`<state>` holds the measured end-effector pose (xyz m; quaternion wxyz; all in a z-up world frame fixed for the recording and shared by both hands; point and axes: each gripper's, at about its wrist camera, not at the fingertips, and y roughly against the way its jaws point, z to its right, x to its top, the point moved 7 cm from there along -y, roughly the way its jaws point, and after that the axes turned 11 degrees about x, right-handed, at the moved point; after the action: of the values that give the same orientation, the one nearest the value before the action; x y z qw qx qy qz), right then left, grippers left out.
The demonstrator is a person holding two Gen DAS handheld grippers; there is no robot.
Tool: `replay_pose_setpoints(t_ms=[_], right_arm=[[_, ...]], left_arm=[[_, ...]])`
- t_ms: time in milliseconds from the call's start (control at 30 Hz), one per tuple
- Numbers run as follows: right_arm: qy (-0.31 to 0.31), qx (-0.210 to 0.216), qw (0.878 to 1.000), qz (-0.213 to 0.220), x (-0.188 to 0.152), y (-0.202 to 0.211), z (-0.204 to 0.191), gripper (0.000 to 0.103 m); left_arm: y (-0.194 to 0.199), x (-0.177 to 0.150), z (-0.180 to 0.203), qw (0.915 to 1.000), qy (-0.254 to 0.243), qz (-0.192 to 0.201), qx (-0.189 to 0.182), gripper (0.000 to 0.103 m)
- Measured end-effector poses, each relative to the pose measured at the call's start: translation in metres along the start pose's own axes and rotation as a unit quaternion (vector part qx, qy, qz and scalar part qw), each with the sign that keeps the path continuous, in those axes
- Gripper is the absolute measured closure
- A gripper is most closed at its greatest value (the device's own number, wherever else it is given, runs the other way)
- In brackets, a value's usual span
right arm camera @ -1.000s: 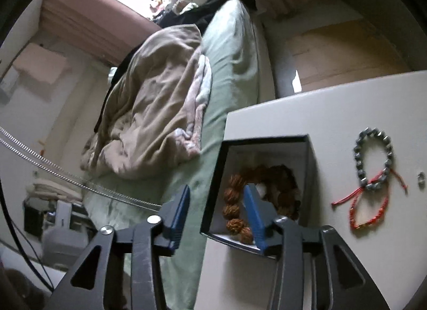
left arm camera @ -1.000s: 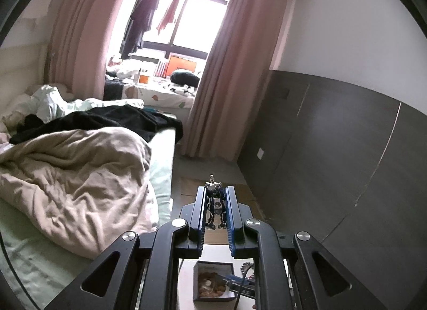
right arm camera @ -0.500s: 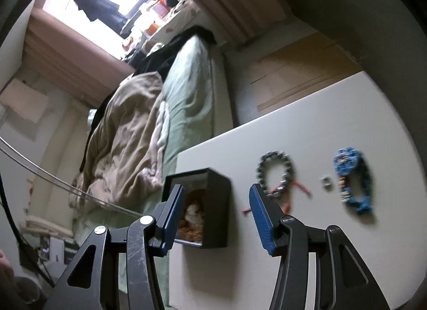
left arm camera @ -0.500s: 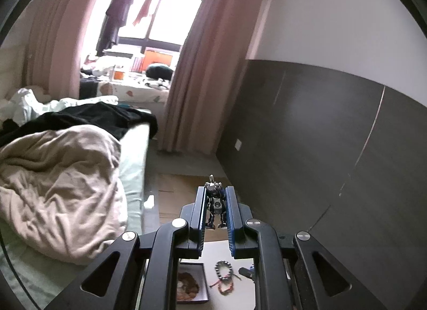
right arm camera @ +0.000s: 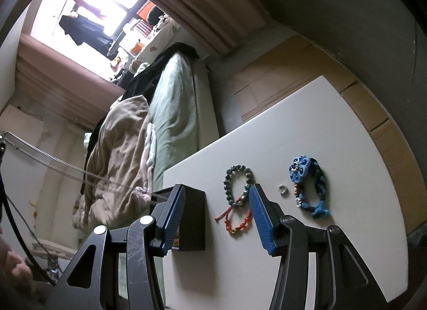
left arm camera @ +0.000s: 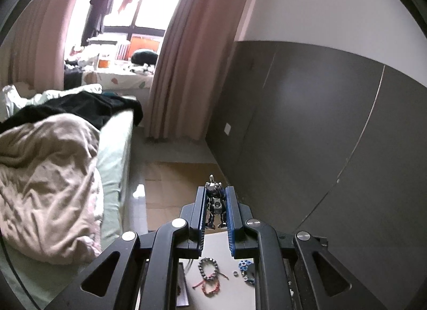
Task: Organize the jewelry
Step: 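Lower the silver chain over the box and open the left tool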
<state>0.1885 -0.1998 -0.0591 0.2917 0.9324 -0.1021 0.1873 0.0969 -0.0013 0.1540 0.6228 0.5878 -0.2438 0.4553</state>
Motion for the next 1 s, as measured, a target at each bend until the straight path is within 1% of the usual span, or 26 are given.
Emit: replay_pose_setpoints(t_ms=[167, 367, 533, 633, 767, 867, 933, 1000], right_arm=[[-0.009, -0.002, 1.000, 0.001, 0.001, 0.000, 0.005, 0.052], [-0.003, -0.006, 1.000, 0.001, 0.000, -0.001, 0.004, 0.052], [-0.003, -0.011, 1.000, -0.005, -0.001, -0.005, 0.006, 0.052], [-0.001, -0.017, 1.000, -0.007, -0.002, -0.006, 0.007, 0.052], [0.001, -0.026, 1.000, -0.006, -0.001, -0.005, 0.010, 0.052], [-0.006, -0.037, 0.999, 0.004, 0.003, -0.001, 0.017, 0.052], [-0.013, -0.041, 0.999, 0.009, 0.005, 0.003, 0.023, 0.052], [-0.021, -0.047, 0.999, 0.015, 0.006, 0.006, 0.029, 0.052]], left_arm=[[-0.020, -0.013, 0.000, 0.9998, 0.004, -0.018, 0.000, 0.089], [-0.044, -0.033, -0.011, 0.9990, 0.017, -0.041, 0.004, 0.089], [-0.066, -0.056, -0.021, 0.9975, 0.030, -0.063, 0.008, 0.089], [-0.081, -0.074, -0.031, 0.9957, 0.041, -0.081, 0.018, 0.089], [-0.101, -0.101, -0.044, 0.9920, 0.056, -0.110, 0.025, 0.089], [-0.117, -0.123, -0.049, 0.9883, 0.067, -0.135, 0.023, 0.089], [-0.131, -0.141, -0.052, 0.9842, 0.075, -0.159, 0.025, 0.089], [-0.139, -0.150, -0.055, 0.9812, 0.078, -0.173, 0.034, 0.088]])
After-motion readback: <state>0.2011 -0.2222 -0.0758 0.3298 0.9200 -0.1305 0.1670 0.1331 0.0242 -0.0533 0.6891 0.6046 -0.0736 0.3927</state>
